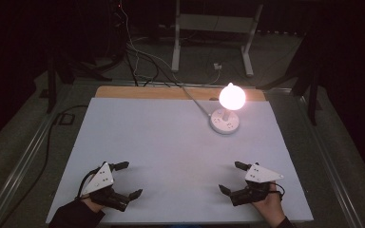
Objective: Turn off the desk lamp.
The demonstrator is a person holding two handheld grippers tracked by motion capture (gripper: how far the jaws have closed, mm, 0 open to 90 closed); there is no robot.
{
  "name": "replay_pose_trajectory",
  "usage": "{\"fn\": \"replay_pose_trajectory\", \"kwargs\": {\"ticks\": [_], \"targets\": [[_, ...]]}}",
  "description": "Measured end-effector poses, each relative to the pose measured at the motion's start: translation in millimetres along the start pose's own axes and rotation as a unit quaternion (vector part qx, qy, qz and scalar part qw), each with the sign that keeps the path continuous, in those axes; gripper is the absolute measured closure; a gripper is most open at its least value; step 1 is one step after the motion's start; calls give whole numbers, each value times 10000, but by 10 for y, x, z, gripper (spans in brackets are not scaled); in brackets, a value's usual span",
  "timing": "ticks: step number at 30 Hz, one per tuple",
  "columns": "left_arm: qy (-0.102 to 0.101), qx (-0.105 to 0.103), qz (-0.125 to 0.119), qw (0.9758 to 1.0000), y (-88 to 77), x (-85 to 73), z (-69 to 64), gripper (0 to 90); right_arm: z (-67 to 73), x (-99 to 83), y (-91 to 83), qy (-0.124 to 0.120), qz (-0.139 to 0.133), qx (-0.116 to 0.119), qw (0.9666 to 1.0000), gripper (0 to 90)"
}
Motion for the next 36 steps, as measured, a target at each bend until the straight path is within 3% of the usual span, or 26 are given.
{"fn": "replay_pose_trajectory", "kwargs": {"ticks": [14, 18, 23, 36], "targets": [[-132, -80, -129, 9998, -20, 29, 3, 5, 79, 14, 32, -136, 80, 147, 9998, 0], [-112, -76, -125, 9998, -23, 27, -1, 5, 126, 30, 34, -283, 131, 200, 9993, 0], [-110, -89, -113, 9998, -25, 24, -10, 5, 144, 69, 28, -292, 89, 223, 9993, 0], [-121, -107, -135, 9998, -27, 31, -23, 5, 34, 394, -87, -41, -367, 190, 9991, 0]]}}
Point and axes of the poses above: each handheld gripper's, and its own axes: y roughly forward along the jaws, x roughly out of its top, z roughly to its left, the point moved 7 cm from there along y, roughly forward along the jaws, and after that the axes turned 11 degrees about -y, right-handed, at the moved point
